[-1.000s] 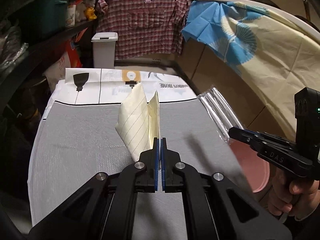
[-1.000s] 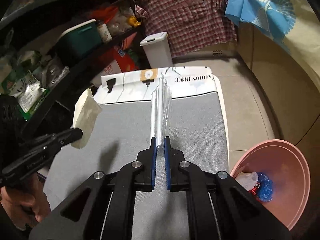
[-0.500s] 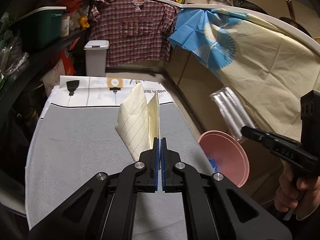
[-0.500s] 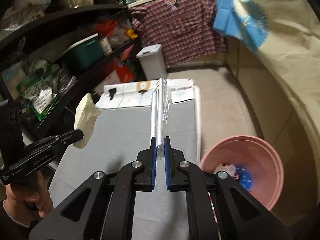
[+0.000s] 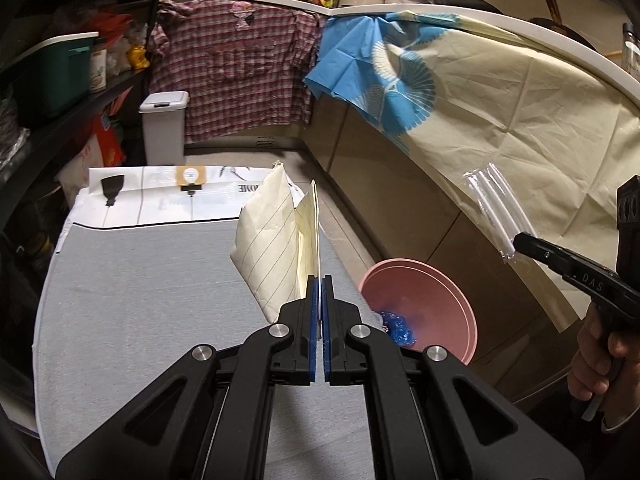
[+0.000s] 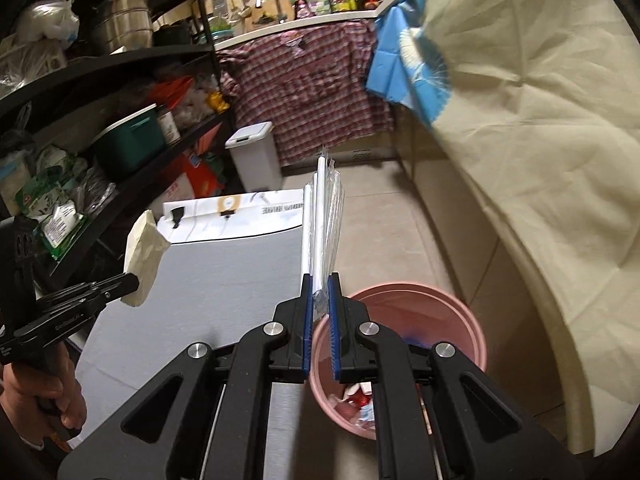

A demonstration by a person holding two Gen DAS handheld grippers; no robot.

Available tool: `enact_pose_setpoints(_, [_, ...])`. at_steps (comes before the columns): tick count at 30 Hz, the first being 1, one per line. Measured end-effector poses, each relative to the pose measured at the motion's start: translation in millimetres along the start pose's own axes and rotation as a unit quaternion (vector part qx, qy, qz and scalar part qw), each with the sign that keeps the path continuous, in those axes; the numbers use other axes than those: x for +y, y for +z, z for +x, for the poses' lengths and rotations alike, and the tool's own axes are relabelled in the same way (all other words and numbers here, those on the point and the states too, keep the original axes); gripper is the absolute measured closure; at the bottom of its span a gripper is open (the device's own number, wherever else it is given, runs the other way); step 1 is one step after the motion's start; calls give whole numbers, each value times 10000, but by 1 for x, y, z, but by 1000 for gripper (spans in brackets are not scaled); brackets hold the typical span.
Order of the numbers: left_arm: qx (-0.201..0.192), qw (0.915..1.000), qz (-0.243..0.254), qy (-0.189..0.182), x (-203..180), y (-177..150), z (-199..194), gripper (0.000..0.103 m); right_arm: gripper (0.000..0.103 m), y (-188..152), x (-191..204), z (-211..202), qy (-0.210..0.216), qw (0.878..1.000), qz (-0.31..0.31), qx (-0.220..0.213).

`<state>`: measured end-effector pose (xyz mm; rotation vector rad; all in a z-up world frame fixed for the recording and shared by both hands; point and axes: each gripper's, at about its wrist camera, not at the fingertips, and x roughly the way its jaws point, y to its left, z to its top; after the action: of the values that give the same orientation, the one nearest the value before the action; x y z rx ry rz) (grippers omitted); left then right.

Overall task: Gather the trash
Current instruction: 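Carry the straws and cream paper over the pink bucket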

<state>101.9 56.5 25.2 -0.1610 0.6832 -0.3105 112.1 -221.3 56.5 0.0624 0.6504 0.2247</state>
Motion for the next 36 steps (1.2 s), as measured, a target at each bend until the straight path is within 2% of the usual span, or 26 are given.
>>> enact_pose_setpoints(15, [170, 9995, 125, -219, -25, -5, 34, 101, 95, -23, -51, 8, -362, 9983, 415, 163])
enact_pose_setpoints(36, [527, 9952, 460, -677, -106, -20, 102, 101, 95, -35, -82, 23, -687, 9951, 558, 443])
